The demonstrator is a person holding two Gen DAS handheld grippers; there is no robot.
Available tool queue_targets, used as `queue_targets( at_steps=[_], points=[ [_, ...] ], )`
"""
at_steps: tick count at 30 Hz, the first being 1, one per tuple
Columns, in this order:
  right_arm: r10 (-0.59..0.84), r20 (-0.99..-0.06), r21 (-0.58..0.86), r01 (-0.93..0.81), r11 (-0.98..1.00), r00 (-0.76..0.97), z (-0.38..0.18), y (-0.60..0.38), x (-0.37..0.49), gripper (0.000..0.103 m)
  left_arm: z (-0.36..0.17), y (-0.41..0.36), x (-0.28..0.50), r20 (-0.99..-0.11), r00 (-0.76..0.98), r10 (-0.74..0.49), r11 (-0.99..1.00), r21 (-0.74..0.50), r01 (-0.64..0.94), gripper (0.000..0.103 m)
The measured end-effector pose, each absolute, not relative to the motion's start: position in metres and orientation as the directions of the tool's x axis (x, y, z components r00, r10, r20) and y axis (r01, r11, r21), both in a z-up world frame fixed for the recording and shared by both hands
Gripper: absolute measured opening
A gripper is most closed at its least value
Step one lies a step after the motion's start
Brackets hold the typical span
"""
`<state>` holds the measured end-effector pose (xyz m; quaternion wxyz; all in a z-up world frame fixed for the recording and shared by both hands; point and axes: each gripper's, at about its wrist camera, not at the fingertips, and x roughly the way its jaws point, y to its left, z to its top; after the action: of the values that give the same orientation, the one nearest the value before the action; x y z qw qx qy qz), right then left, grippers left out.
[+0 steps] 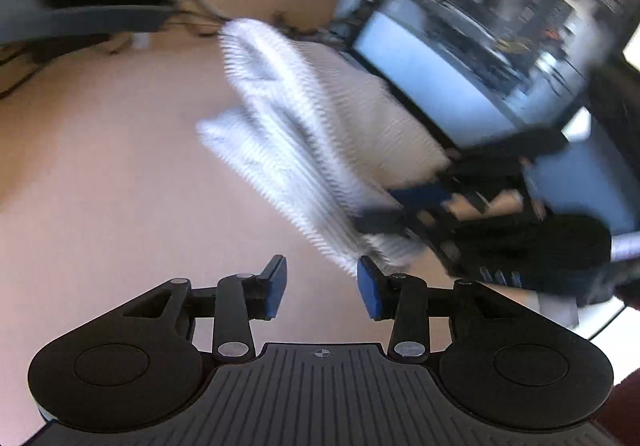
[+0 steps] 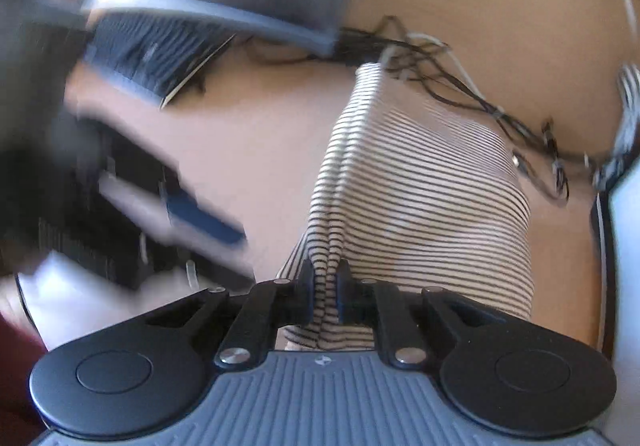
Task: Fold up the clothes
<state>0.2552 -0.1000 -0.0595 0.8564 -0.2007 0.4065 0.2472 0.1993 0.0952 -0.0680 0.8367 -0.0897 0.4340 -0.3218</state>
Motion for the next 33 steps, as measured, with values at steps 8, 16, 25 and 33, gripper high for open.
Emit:
queue_targets(
  at_steps=[8,16,25,33],
  points=[
    [0.205,-0.791,-0.289,-0.647,0.705,0.577,-0.079,-0.071,0.225,0.011,-0.007,0.071,0.24,-0.526,0.531,-0.664,0.748,-0.454,0.484,0.042],
    [0.187,-0.687,-0.316,-0.521,0.793,0.702,-0.042,-0.094,0.21,0.054,-0.058,0.05,0.285,-0.627,0.439,-0.644,0.765,-0.518,0.382,0.036],
    [0.09,-0.523,-0.602,-0.442,0.665,0.848,-0.103,-0.049,0.207,0.071,-0.04,0.081,0.273,-0.587,0.486,-0.647,0.756,-0.577,0.309,0.039],
    [0.096,-0.458,-0.676,-0.416,0.609,0.884,-0.083,-0.078,0.202,0.02,-0.039,0.138,0.245,-0.584,0.579,-0.569,0.801,-0.554,0.229,0.04]
  ],
)
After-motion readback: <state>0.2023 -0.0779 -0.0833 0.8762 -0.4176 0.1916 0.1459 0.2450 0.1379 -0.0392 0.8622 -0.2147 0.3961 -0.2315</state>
